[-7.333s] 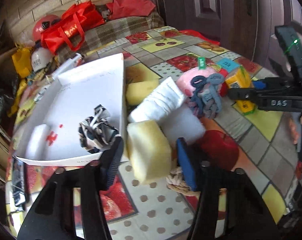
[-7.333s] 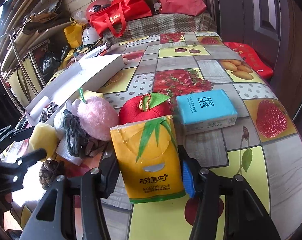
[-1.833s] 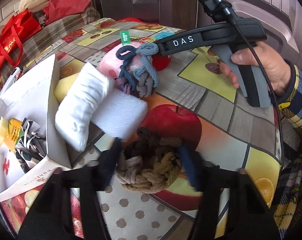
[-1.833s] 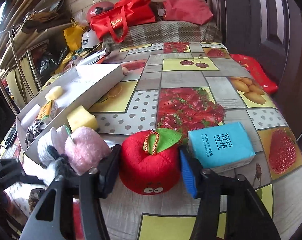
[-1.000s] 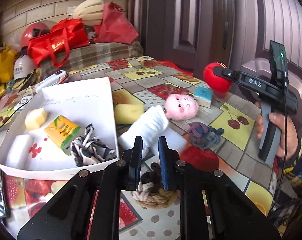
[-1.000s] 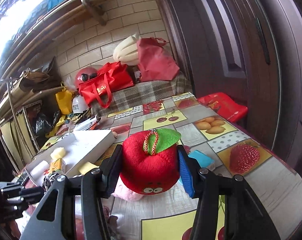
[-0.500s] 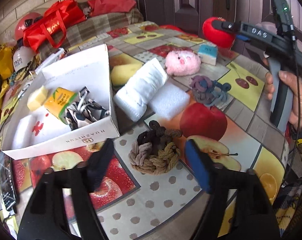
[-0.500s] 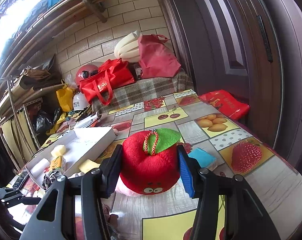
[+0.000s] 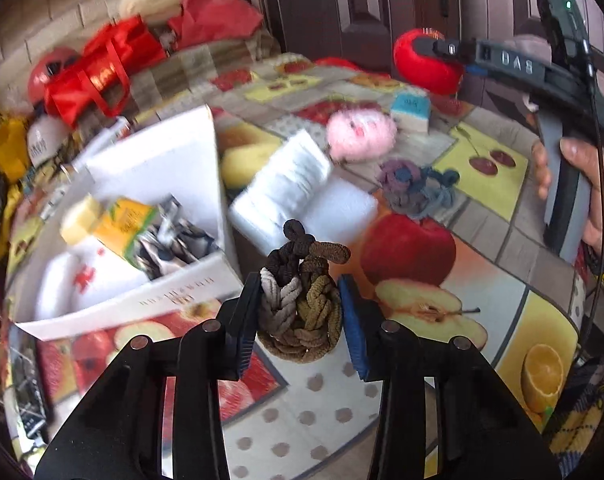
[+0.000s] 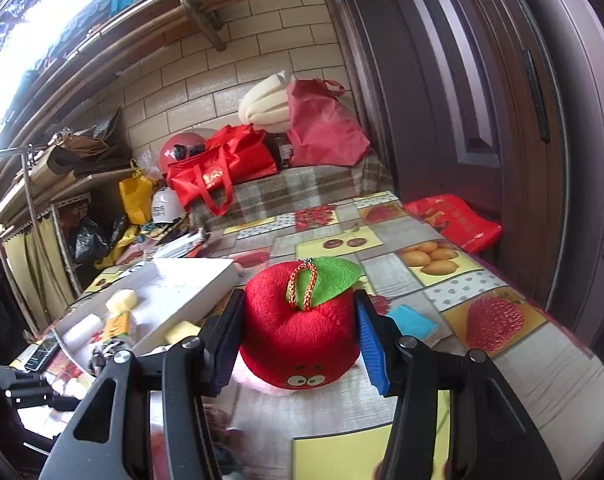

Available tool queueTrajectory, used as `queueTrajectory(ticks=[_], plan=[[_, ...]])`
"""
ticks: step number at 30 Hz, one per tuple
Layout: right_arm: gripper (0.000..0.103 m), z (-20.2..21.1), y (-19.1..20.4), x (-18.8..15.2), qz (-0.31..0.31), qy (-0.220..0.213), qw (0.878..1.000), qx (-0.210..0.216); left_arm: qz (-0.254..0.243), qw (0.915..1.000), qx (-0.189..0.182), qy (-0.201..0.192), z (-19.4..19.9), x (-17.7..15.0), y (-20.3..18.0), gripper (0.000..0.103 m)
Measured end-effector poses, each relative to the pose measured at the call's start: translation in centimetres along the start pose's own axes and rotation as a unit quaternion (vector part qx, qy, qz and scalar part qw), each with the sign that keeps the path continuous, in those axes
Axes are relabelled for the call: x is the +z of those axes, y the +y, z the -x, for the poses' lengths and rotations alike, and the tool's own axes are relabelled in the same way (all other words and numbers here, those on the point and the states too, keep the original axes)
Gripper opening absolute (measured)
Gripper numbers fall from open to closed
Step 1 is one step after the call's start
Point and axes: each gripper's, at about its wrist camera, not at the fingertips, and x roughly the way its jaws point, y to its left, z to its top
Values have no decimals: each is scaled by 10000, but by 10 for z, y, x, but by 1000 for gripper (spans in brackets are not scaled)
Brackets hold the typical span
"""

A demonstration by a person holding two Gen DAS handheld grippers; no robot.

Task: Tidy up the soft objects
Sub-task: 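Grasp the braided rope knot with the left tool while the right tool grasps the red apple plush, then carry the rope knot and apple plush into the white box and open both tools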

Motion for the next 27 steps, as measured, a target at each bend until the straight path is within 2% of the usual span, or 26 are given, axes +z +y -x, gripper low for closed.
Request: queueTrajectory(ticks=[3, 5, 10, 16, 20, 24, 27], plan=[[53, 0, 13, -3, 29, 16, 9998, 172, 152, 9976, 187, -645, 15, 3, 12, 38], [53, 0, 25, -4, 84, -25, 9995, 288, 236, 9924, 498, -1098, 21, 4, 22, 38], [53, -3, 56, -9, 380, 47, 9976, 574, 758, 9796, 984, -1577, 27, 2, 56, 38], [53, -14, 91, -14, 682, 154, 9934, 906, 1256, 9671, 1369, -1735, 28, -5, 90, 38], [53, -22, 117, -19, 934, 235, 9893, 1092, 1352, 9579, 1746, -1836, 25, -6, 105, 38], [53, -34, 135, -23, 1042, 385, 9861, 1237, 1688, 9527, 1786, -1788, 19, -8, 130, 38], [53, -46, 139, -25, 945, 531, 9864, 1235, 1959, 9437, 1912, -1858, 21, -13, 149, 38]])
